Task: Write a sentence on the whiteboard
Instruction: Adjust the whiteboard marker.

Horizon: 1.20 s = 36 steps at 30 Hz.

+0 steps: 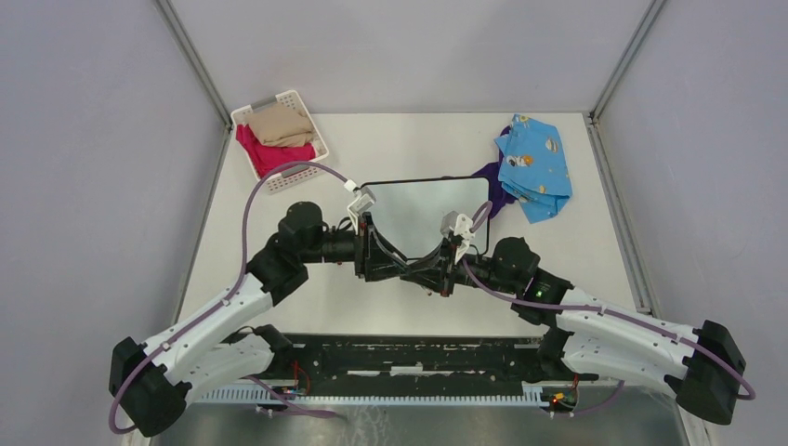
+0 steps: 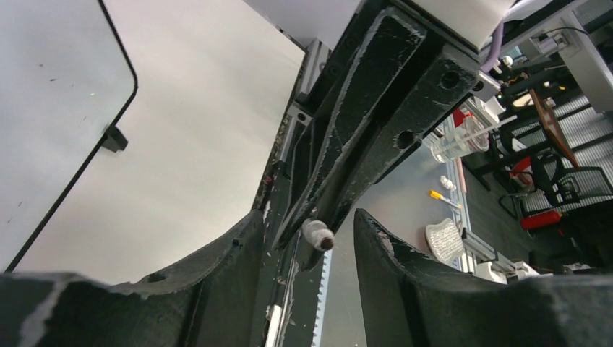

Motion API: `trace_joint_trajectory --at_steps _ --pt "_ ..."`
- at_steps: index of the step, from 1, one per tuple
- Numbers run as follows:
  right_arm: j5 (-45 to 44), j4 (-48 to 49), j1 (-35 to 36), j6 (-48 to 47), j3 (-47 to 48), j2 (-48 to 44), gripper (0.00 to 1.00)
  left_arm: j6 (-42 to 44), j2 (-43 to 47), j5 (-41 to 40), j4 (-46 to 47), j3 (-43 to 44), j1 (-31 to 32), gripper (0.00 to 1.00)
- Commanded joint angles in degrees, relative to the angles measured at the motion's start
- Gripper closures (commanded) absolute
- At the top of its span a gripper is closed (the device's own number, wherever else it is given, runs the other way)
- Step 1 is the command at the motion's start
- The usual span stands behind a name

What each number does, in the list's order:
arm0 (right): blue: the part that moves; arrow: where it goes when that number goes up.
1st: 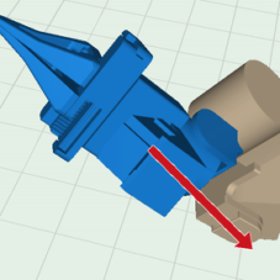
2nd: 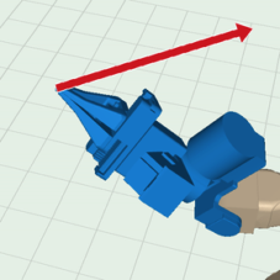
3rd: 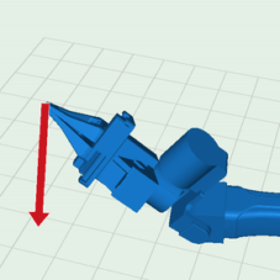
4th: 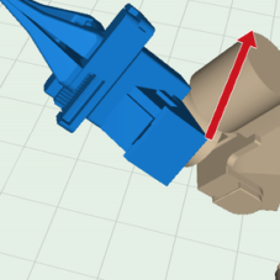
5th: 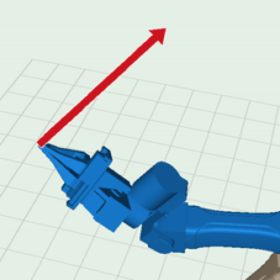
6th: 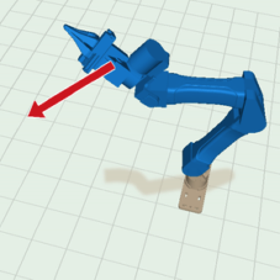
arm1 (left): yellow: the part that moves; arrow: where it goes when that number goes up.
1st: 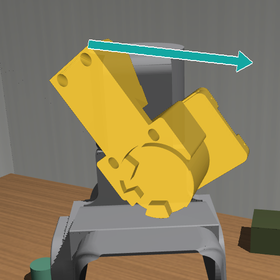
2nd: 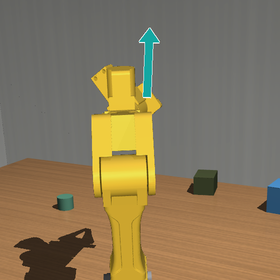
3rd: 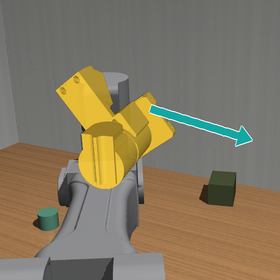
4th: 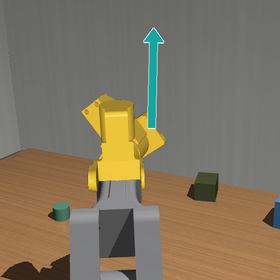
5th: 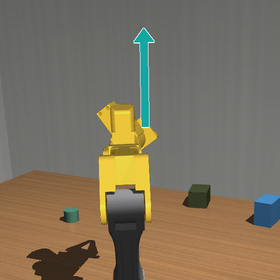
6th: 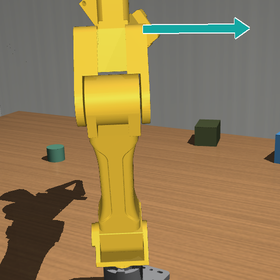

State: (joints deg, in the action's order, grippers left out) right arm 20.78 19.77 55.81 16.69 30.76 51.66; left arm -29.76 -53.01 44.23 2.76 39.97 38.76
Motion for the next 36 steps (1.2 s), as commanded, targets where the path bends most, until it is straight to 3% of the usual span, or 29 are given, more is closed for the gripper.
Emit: trace_joint_trajectory --at_steps 1,12,24,26,32,34,36 --pt "1.3 3.3 0.0 0.1 2.2 -0.9 1.00 0.9 -0.1 2.3 4.9 2.3 1.6 0.47" --pt "1.0 3.3 0.0 -0.1 0.9 -2.1 1.00 0.4 1.8 2.8 5.9 1.7 2.2 0.63" --pt "1.8 3.2 0.0 0.1 0.4 -3.2 1.00 -1.7 3.6 3.2 8.0 1.6 2.2 0.66" --pt "1.8 3.3 -0.1 0.3 0.3 -3.4 1.00 -2.0 3.7 3.5 8.2 1.6 2.2 0.70" --pt "2.1 3.7 0.0 0.7 -0.1 -3.9 1.00 -2.2 3.6 4.6 8.2 0.9 2.3 0.96" --pt "2.4 4.0 0.0 1.0 -0.3 -4.0 1.00 -2.2 3.9 4.4 8.2 0.7 2.3 0.98" --pt "1.5 4.2 -0.1 1.5 -0.7 -4.6 0.87 -2.3 4.7 2.4 8.2 0.3 2.3 0.98"
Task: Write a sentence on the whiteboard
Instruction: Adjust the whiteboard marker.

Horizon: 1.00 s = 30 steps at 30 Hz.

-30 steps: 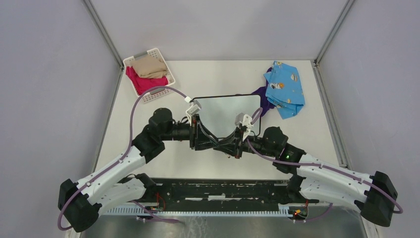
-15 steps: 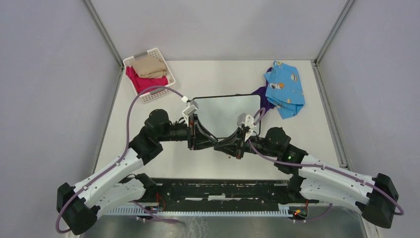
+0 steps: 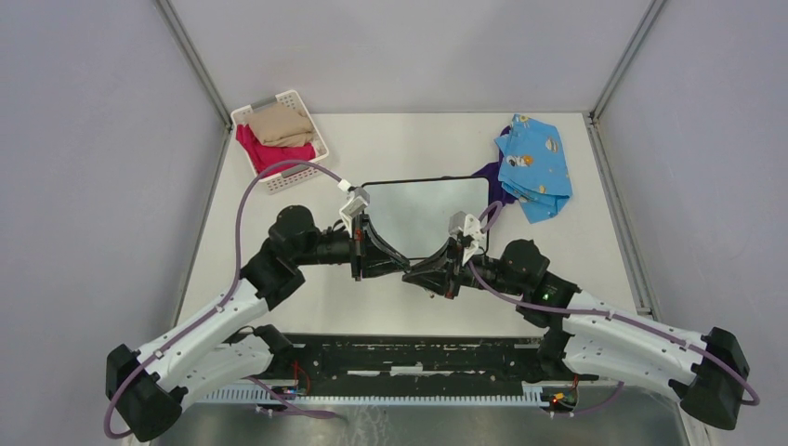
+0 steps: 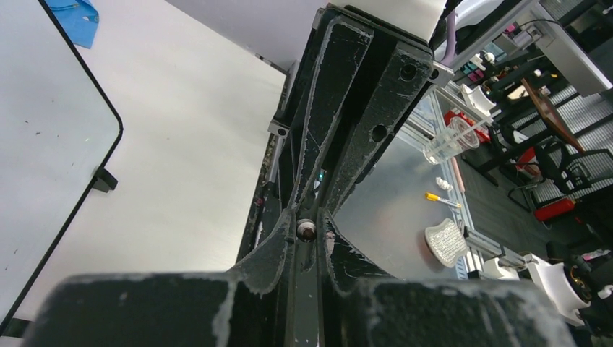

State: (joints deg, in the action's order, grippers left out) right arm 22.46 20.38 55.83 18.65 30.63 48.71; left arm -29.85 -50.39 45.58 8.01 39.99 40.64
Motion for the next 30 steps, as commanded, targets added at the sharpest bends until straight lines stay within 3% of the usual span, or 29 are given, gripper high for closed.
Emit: trace_joint_trajectory --at_steps 1,4,8,13,20,25,30 --pt "-0.5 4.1 -0.1 -0.2 -0.8 -2.2 0.72 -2.2 2.6 -0.3 3.1 0.2 0.4 0.98" --pt "-3.8 5.7 0.0 1.3 -1.9 -4.2 0.45 -2.8 4.9 -6.9 3.2 -0.1 0.4 0.98" --pt "-10.4 11.2 0.0 4.3 -5.2 -8.6 0.31 -9.7 8.9 -16.1 9.5 -2.6 0.4 0.98" --pt "-13.0 18.7 -0.3 8.9 -6.9 -10.2 0.27 -19.2 13.8 -25.2 20.4 -7.6 0.4 0.98" --pt "-11.0 33.3 -2.1 19.1 -5.8 -4.5 0.26 -30.9 14.8 -31.1 33.7 -11.9 0.5 0.98" --pt "-8.8 43.6 -3.0 26.2 -3.9 1.5 0.28 -33.1 14.5 -35.5 36.0 -13.0 1.1 0.98" --pt "-9.8 46.3 -3.1 28.1 -0.7 5.0 0.29 -32.9 13.7 -37.6 36.0 -12.7 2.1 0.98"
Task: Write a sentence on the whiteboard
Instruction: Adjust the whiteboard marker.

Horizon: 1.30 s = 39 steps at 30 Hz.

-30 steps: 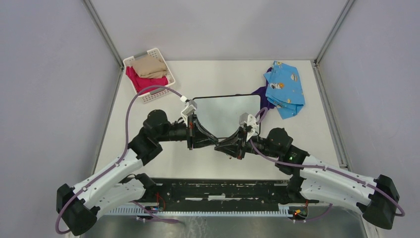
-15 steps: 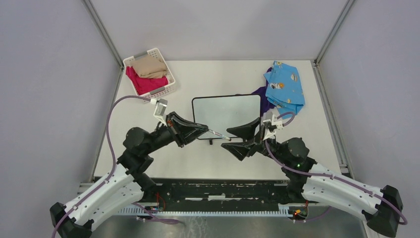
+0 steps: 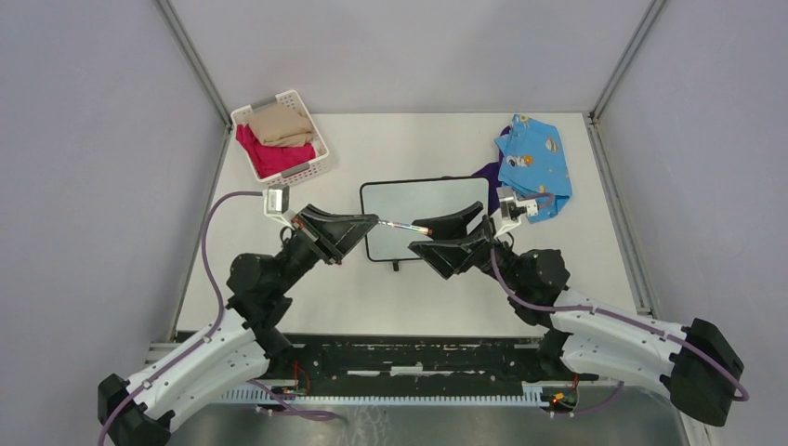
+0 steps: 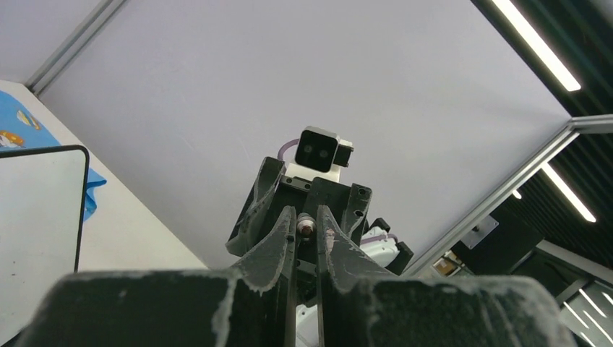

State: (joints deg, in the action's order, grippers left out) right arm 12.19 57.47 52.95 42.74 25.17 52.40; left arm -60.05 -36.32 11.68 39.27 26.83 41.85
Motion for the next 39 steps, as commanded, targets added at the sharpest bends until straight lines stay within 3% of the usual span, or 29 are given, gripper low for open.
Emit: trace_joint_trajectory --at_steps 1,8,15,24,36,39 --pt "0.1 9.0 -0.2 4.0 5.4 1.9 0.30 -2.6 -0.7 -4.1 4.7 0.5 1.2 0.98" --pt "-0.7 10.9 -0.2 7.4 8.9 6.8 0.41 -1.8 -2.6 -8.3 4.7 0.5 3.0 0.98" --pt "-0.5 10.2 -0.2 9.2 10.6 9.2 0.44 -0.6 -3.0 -10.4 3.4 2.0 3.9 0.98" --pt "-0.4 8.5 -0.2 9.0 11.0 9.8 0.66 1.4 -2.9 -10.5 -0.4 3.6 4.1 0.98" --pt "-0.1 5.6 -0.3 8.0 11.4 9.5 0.68 2.4 -3.8 -9.4 -4.2 5.6 4.2 0.98" --pt "-0.1 5.1 -0.2 7.7 11.6 9.5 0.73 2.3 -3.9 -9.3 -4.1 5.6 4.2 0.98"
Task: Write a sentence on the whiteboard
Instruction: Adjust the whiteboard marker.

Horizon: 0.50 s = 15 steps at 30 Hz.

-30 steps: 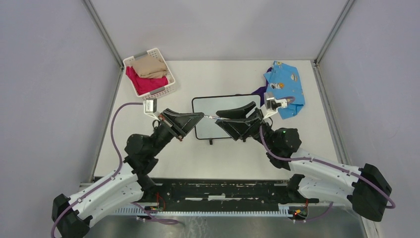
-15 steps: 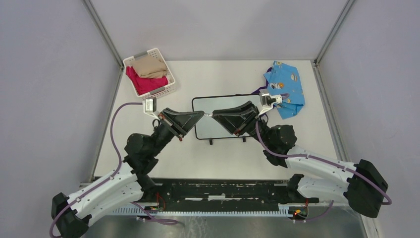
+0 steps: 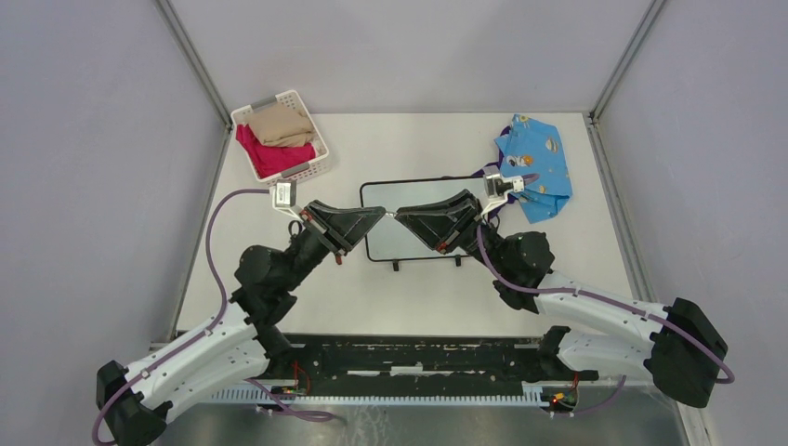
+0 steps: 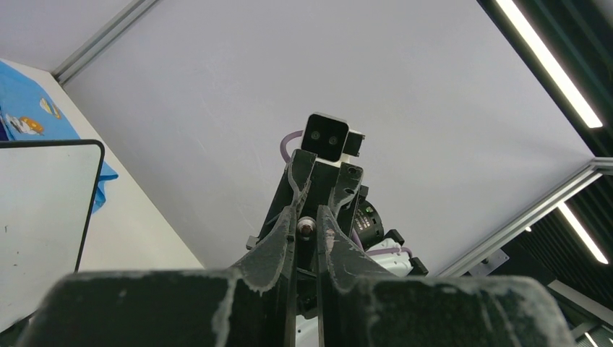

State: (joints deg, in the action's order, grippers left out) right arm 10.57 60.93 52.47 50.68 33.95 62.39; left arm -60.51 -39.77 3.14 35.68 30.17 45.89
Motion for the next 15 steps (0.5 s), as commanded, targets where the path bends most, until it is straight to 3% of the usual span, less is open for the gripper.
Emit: trace_joint_trajectory --at_steps 1,15 --pt "1.6 1.7 0.3 -0.2 2.9 -0.5 0.75 2.8 -0.4 -0.8 -0.5 2.2 0.2 0.98" --pt "2.5 0.6 0.3 -1.1 2.7 -0.8 1.00 4.1 -0.1 -1.0 -4.2 2.9 0.2 0.96"
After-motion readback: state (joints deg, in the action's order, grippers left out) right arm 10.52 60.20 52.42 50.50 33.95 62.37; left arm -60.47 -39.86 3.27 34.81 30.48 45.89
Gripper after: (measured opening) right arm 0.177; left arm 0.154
